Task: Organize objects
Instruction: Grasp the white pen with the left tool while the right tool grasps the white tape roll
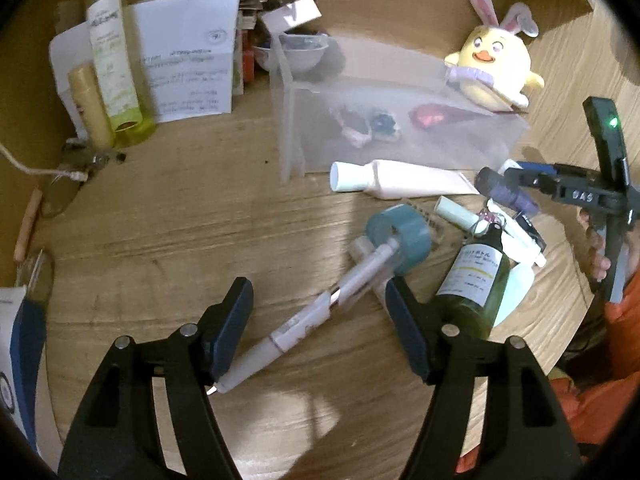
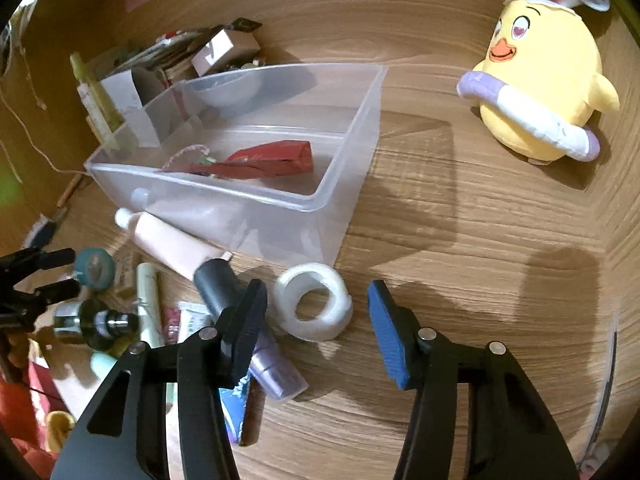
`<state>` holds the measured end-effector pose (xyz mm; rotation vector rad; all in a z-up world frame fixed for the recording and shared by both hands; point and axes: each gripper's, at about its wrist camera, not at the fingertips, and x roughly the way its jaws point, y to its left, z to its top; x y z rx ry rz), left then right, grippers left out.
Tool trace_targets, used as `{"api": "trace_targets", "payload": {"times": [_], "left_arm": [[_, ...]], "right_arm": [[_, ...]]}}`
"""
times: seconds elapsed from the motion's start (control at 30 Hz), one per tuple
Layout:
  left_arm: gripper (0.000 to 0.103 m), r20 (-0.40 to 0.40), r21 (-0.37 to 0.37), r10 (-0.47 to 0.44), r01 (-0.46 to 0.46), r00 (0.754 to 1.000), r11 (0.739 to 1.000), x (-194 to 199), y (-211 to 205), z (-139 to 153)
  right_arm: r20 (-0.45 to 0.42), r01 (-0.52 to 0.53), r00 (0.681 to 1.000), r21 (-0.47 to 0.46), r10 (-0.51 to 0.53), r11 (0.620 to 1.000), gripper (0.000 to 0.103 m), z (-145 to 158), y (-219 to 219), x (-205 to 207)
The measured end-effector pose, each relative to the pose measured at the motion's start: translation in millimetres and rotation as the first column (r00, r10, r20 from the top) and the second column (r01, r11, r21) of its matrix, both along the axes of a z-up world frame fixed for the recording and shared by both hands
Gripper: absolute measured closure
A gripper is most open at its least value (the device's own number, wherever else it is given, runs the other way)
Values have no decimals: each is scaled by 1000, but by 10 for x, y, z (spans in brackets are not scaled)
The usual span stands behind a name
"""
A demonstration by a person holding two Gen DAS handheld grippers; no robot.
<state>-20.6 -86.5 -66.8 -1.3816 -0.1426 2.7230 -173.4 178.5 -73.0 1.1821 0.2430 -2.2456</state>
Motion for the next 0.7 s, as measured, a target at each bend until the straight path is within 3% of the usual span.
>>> {"api": "trace_targets", "payload": {"times": [0.03, 0.1, 0.17, 0.33, 0.7], "left_arm": [[41, -1, 2, 3, -3, 1000, 1000, 11, -14, -9], [56, 0, 14, 10, -10, 1000, 1000, 22, -43, -37], [61, -14, 3, 18, -18, 1000, 1000, 39, -48, -39], [91, -10, 24, 17, -17, 1000, 1000, 39, -82, -36], [93, -78, 39, 56, -53, 995, 998, 65, -111, 174]], "right_arm": [[9, -2, 1000, -1, 2, 1000, 66, -21, 2, -3], [0, 8, 1000, -6, -8, 1000, 66, -15, 20, 2], [-13, 18, 1000, -9, -18, 1000, 66, 8, 47, 19], [-38, 42, 998, -25, -43, 999, 67, 94, 129, 71], [-129, 87, 987, -102, -99, 991, 67, 496, 309, 218]]}}
